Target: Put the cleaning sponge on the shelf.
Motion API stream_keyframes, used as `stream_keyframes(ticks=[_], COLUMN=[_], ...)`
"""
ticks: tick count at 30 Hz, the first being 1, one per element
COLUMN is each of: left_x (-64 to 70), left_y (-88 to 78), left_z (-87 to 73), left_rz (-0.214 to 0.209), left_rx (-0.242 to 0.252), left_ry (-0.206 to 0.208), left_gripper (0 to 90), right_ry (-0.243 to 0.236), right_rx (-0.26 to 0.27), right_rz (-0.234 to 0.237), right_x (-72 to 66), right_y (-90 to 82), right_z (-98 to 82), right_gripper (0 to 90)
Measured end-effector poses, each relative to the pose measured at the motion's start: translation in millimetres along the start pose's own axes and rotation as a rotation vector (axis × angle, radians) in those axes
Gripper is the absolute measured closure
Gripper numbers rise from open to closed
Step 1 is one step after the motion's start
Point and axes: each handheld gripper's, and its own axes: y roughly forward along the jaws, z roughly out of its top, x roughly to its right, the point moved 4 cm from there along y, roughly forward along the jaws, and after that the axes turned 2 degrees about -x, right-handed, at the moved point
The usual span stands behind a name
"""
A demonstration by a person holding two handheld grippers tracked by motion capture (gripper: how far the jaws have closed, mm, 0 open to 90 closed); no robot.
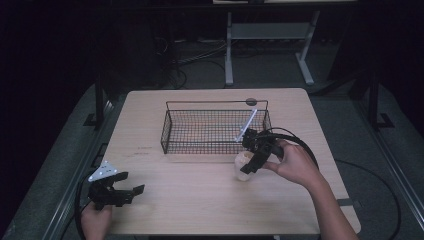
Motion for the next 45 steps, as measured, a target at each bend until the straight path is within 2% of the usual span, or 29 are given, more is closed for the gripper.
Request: stream_keyframes(ticks=[2,7,17,23,45], left_x=[0.1,0.2,-0.3,-0.6,-1.1], left_y=[0.0,-0.2,-1.2,-1.5,-2.5], left_z=[0.0,0.1,-0.4,-0.4,-0.5], left_rz=[0.0,0.001,0.001,0.0,-0.002], left_rx=[-0.001,-0.001,-0.001,0.001,0.002], left_ry=[0.0,0.004,0.0,0.002,-0.003], left_gripper=[13.6,13.7,13.7,13.7,13.7], right_ry=[-0.002,-0.001,0.006,0.01,0.031], right_rx=[-0.007,0.012,0.002,0.02,0.042], right_rz=[-0.01,0.001,-0.005,-0.011,-0.033], right_x=[1.5,6.6,17.4,23.0,39.8], right_y=[-3.4,-10.7,-15.4,-23.6,-34.3], right_z=[2.1,7.2,16.6,25.7,51.2], right_gripper=[28.7,28.7,28.7,28.7,28.6])
